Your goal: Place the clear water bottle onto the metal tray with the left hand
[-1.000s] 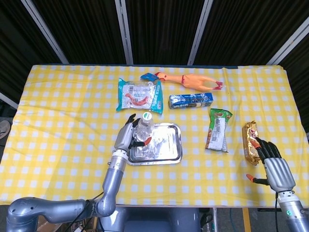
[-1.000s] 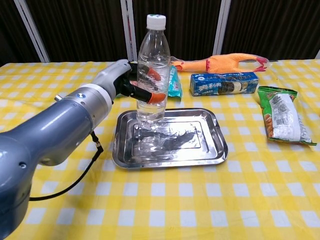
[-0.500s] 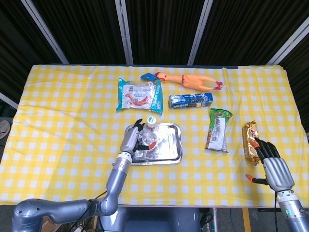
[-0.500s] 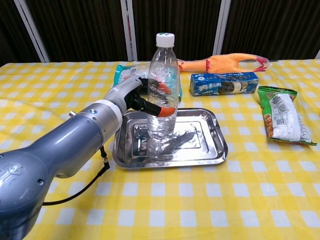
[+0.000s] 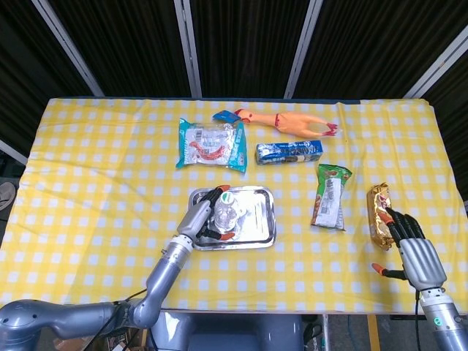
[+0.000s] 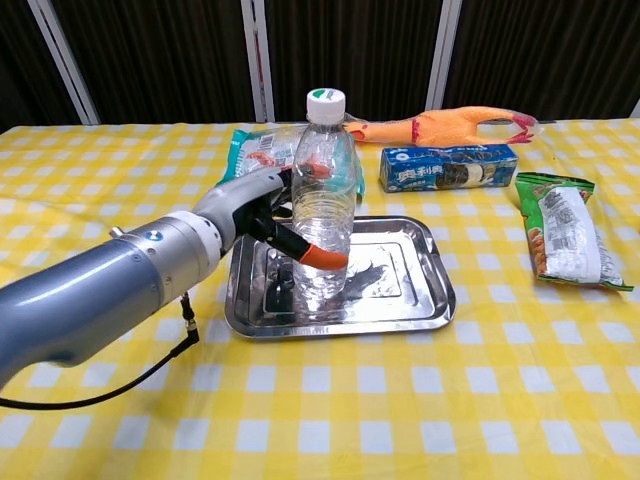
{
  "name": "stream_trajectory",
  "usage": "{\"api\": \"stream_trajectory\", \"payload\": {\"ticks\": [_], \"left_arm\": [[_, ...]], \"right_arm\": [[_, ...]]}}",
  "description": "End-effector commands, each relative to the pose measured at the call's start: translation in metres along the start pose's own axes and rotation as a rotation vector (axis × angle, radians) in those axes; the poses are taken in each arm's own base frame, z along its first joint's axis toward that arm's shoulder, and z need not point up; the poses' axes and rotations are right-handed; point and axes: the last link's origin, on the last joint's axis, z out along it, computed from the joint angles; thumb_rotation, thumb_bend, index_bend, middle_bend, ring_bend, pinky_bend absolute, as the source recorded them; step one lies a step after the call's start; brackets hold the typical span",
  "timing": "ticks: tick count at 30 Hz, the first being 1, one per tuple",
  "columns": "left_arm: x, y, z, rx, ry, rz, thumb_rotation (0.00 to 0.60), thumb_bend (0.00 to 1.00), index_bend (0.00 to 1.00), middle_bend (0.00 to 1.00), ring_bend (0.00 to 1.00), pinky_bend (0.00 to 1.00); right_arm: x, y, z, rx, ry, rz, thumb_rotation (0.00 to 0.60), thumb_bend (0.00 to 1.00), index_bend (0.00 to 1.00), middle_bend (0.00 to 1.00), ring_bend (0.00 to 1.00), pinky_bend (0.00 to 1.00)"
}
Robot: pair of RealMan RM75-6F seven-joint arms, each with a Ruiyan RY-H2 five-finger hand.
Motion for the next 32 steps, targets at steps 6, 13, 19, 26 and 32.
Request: {"api": "stream_trajectory", "payload": {"ticks": [6,13,19,26,32], "left_arm": [[0.089,-0.040,-0.103,0.042,0.074,0.098,0.600,0.08,0.03,0.08,0.00,0.05],[0.164,-0.092,-0.178,0.152,0.301,0.393,0.600,0.24,0.07,0.09,0.00,0.05],[0.204,-0.135,-0.225,0.321,0.501,0.843,0.600,0.24,0.07,0.05,0.00,0.05],[0.213,-0.158,-0.242,0.399,0.528,0.908,0.600,0.24,0.07,0.01,0.00,0.05],[0.219,-0.158,-0.249,0.410,0.530,0.883,0.600,0.24,0.06,0.01,0.00,0.05]], "right_arm": [[0.001,-0.003,-0.002,0.009,0.002,0.008,0.600,0.05,0.11,0.00,0.02,0.00],[0.000,-0.007,-0.003,0.018,0.001,0.006,0.600,0.05,0.11,0.00,0.02,0.00],[0.000,-0.007,-0.001,0.012,0.015,-0.024,0.600,0.05,0.11,0.00,0.02,0.00],[-0.002,-0.004,0.003,0.004,0.042,-0.046,0.600,0.05,0.11,0.00,0.02,0.00],[-0.003,-0.001,0.006,0.001,0.063,-0.057,0.600,0.05,0.11,0.00,0.01,0.00]]}}
